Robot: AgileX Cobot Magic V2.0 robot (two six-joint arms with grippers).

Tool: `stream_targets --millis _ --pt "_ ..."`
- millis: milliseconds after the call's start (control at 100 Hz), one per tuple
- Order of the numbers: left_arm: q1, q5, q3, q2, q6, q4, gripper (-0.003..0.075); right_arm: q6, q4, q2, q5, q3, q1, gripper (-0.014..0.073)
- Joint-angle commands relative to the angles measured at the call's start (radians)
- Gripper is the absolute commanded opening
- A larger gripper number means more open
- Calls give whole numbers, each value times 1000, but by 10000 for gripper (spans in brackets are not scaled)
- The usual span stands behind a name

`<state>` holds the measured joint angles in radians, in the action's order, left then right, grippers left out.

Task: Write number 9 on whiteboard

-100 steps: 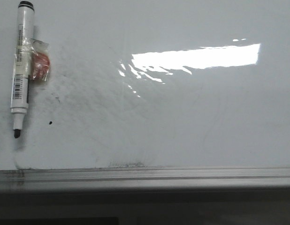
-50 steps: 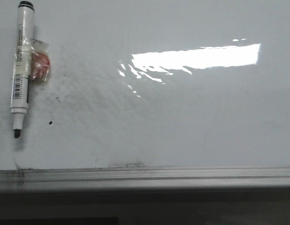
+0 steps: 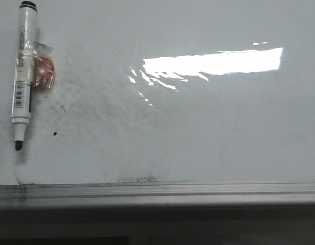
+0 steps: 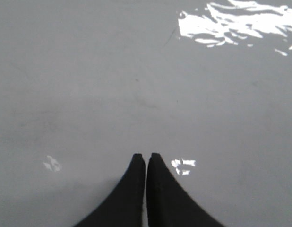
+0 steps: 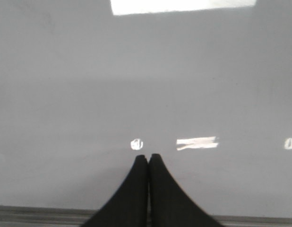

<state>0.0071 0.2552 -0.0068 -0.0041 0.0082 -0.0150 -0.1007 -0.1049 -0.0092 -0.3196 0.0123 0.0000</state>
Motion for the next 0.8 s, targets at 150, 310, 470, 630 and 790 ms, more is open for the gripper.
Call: stream_targets --millis 150,310,470,630,790 --pt "0 -121 40 -28 -1 3 -20 5 -14 -22 75 11 -4 -64" --pt "0 -130 40 -28 -1 1 -20 5 -16 -22 89 11 -4 -63" --pt "0 -141 40 -28 -1 1 -20 5 -74 -22 89 11 -4 -63" --pt "0 -145 40 -28 -1 1 -20 5 -190 -22 149 11 -4 -63" --pt "0 -145 40 -28 -1 1 -20 5 -206 -22 219 11 -4 -63"
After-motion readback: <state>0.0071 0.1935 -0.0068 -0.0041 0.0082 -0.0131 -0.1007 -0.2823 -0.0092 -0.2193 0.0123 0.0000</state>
